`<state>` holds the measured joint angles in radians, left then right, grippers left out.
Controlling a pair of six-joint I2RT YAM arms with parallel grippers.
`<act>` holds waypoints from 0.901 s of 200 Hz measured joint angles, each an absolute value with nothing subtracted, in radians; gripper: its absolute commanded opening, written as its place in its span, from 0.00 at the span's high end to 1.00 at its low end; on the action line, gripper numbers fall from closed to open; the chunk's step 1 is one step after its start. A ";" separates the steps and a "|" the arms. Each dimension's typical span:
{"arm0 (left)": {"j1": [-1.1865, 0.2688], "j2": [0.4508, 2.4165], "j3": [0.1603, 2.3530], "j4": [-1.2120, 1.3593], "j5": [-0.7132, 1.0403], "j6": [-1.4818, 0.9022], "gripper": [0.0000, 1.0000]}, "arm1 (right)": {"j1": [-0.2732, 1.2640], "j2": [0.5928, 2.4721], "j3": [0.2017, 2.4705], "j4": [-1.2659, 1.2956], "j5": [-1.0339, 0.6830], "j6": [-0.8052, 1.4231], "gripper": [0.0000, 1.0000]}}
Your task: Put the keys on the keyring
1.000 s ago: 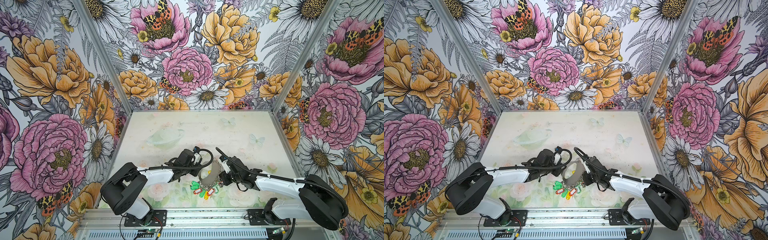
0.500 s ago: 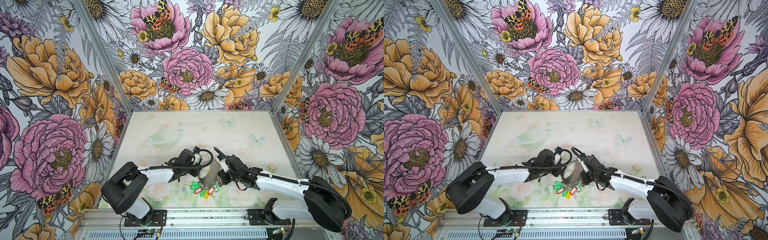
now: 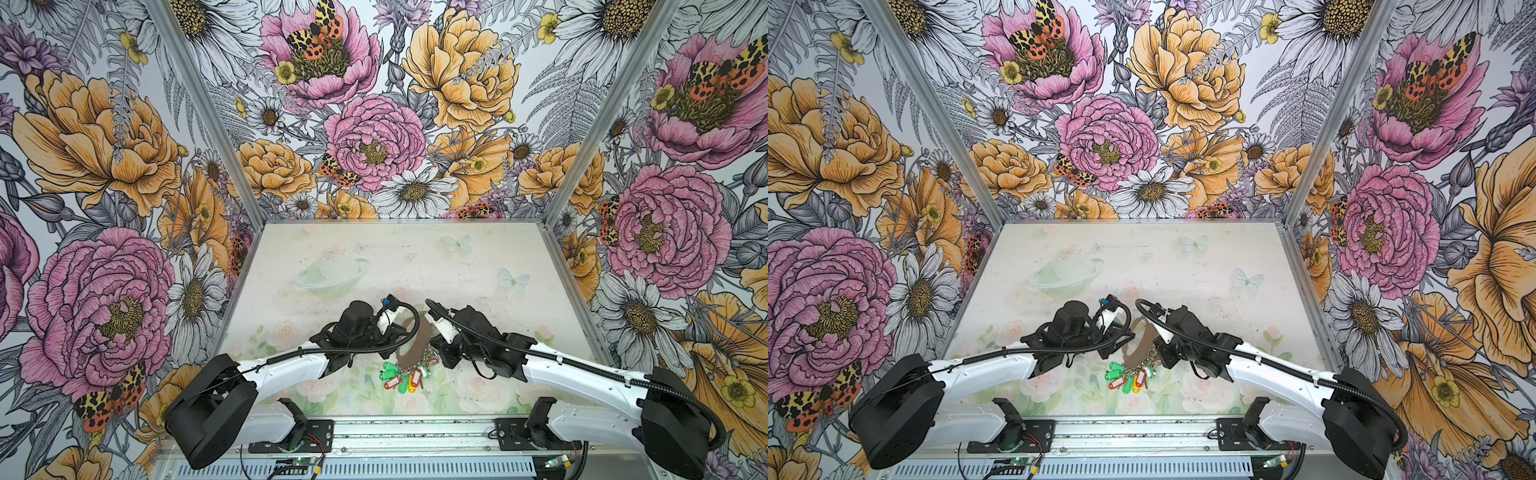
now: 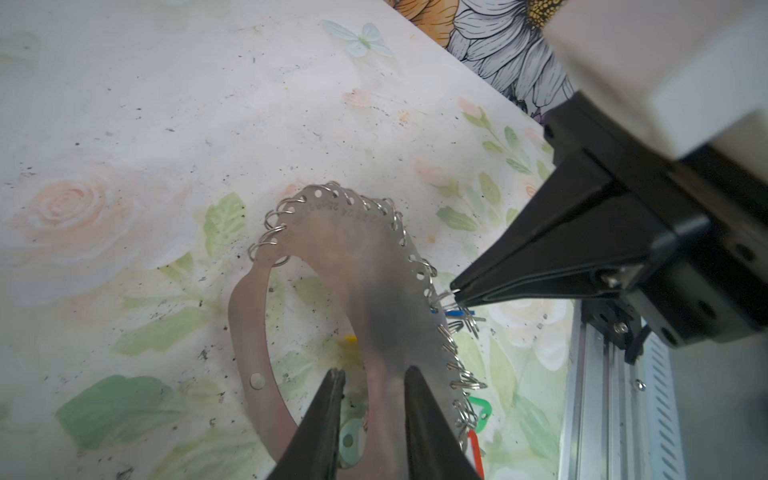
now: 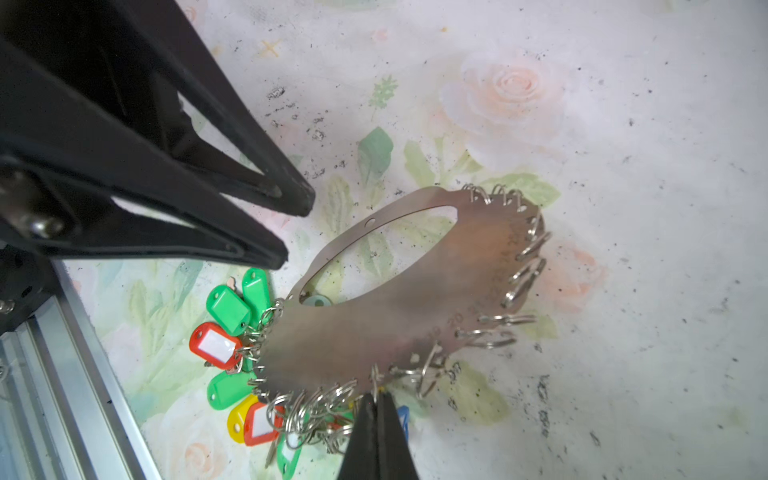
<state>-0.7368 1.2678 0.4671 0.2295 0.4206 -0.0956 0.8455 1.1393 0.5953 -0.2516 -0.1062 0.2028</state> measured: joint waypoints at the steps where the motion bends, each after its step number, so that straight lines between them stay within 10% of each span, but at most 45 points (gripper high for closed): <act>1: -0.737 1.267 0.464 0.235 0.427 -0.094 0.73 | 0.846 1.139 0.596 -0.252 -0.107 0.199 1.00; 180: -0.775 1.180 0.316 0.484 0.563 0.139 0.75 | 0.858 1.118 0.595 -0.107 -0.343 0.007 1.00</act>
